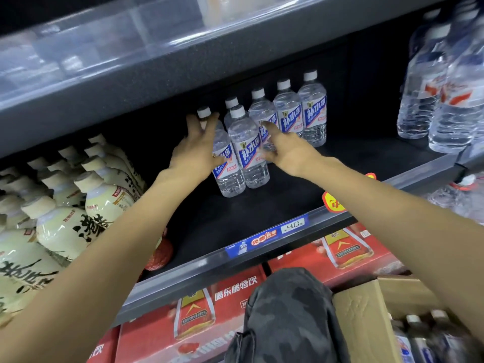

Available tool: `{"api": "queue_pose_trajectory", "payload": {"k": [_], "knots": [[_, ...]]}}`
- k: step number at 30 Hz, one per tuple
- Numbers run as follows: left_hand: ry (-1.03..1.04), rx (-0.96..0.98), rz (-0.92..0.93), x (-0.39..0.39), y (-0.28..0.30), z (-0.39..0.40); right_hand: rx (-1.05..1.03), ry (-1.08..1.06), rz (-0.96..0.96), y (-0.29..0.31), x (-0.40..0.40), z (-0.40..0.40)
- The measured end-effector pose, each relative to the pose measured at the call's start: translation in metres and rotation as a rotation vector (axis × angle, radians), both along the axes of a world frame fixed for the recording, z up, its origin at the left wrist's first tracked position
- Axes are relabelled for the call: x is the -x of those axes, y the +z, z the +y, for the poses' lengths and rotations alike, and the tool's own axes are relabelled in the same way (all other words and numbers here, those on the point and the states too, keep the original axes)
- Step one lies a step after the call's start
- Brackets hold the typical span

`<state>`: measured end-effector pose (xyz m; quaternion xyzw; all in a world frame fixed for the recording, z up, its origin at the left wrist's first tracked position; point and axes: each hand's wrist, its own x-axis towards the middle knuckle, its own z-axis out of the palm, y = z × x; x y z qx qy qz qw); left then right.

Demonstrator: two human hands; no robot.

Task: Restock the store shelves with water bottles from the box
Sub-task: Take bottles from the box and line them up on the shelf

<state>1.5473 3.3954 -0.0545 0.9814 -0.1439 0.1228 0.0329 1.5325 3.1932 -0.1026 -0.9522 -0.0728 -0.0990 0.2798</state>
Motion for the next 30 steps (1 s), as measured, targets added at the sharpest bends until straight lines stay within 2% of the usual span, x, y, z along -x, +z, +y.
{"api": "queue_pose_trajectory", "payload": {"k": [3,7,12,16,22,30], "knots": [[-0.035,-0.118,-0.132,0.025,-0.007,-0.007,0.186,0.009,-0.088,0.001,0.034,-0.023],[-0.187,-0.176,-0.142,0.053,-0.013,-0.039,0.369,-0.022,-0.178,0.002,0.083,-0.06],[-0.456,-0.185,-0.153,0.092,-0.027,-0.11,0.484,-0.108,-0.148,-0.01,0.15,-0.115],[-0.595,-0.181,-0.141,0.12,-0.037,-0.167,0.538,-0.198,-0.079,-0.023,0.202,-0.16],[-0.804,-0.178,-0.126,0.157,-0.059,-0.246,0.512,-0.368,0.068,-0.049,0.268,-0.215],[-0.937,-0.272,-0.012,0.196,-0.128,-0.308,0.483,-0.433,0.244,-0.116,0.318,-0.241]]}}
